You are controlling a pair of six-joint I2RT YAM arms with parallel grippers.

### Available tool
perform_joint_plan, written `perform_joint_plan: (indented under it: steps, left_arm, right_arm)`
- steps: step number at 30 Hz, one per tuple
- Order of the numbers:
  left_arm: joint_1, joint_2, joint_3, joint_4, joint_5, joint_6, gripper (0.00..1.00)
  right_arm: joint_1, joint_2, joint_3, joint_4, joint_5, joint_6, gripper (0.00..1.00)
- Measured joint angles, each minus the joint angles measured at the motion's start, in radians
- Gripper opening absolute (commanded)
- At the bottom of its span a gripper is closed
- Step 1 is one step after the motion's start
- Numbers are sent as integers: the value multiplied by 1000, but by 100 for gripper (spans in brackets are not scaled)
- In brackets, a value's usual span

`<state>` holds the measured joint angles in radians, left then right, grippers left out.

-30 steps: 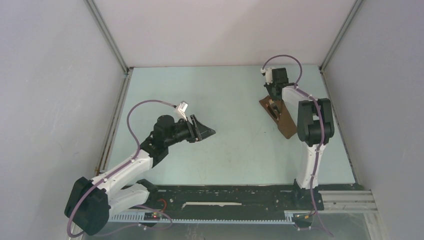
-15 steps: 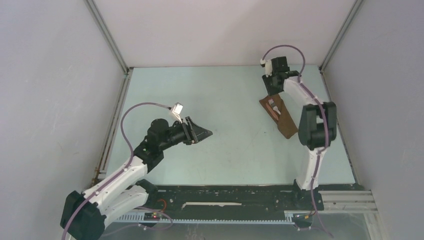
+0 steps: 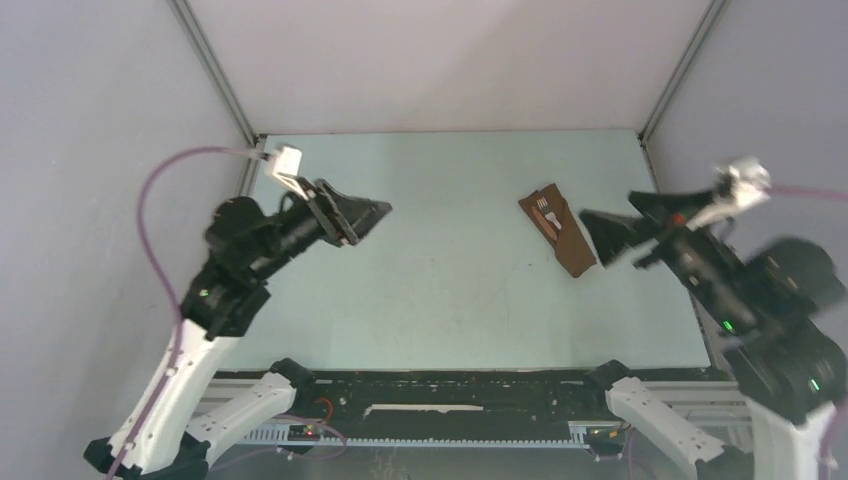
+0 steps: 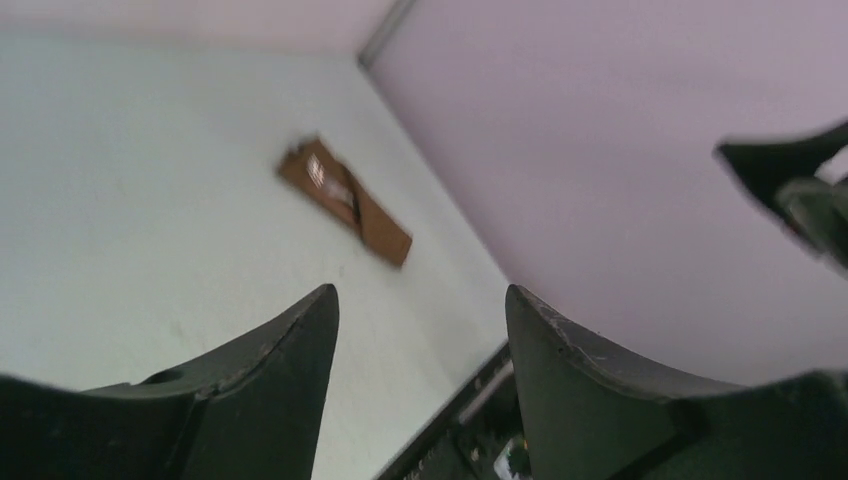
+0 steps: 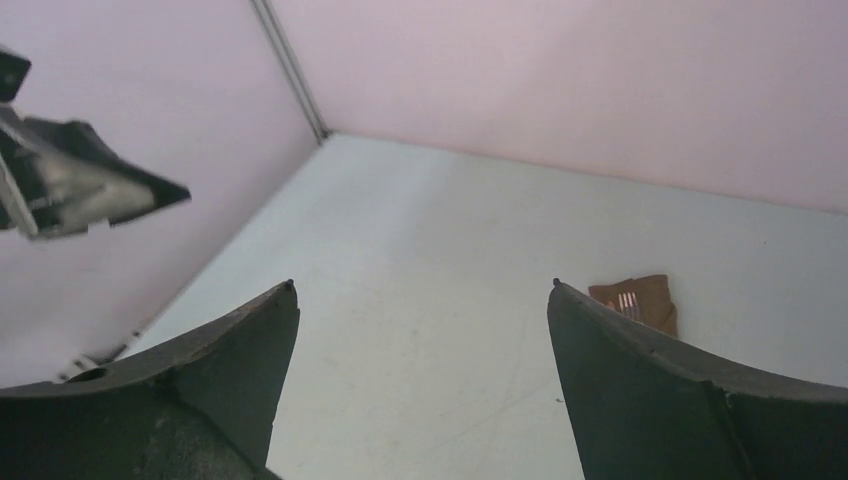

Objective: Fold the napkin into a case and place the utensils inside
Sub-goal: Reset both arms

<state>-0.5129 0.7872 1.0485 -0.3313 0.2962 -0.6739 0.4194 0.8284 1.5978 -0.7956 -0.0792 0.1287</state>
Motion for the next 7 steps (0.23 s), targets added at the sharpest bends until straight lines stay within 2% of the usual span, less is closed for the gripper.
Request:
perform_joint_plan:
  steps: [5,7]
  left_arm:
    - [5,23,349,-141,-93,106,74]
    - [5,14,413,-172,-121,132,74]
  right_arm:
    - [-1,-275,-47,-34,92,67,100]
    - [-8,-366,-55,-47,153,68,100]
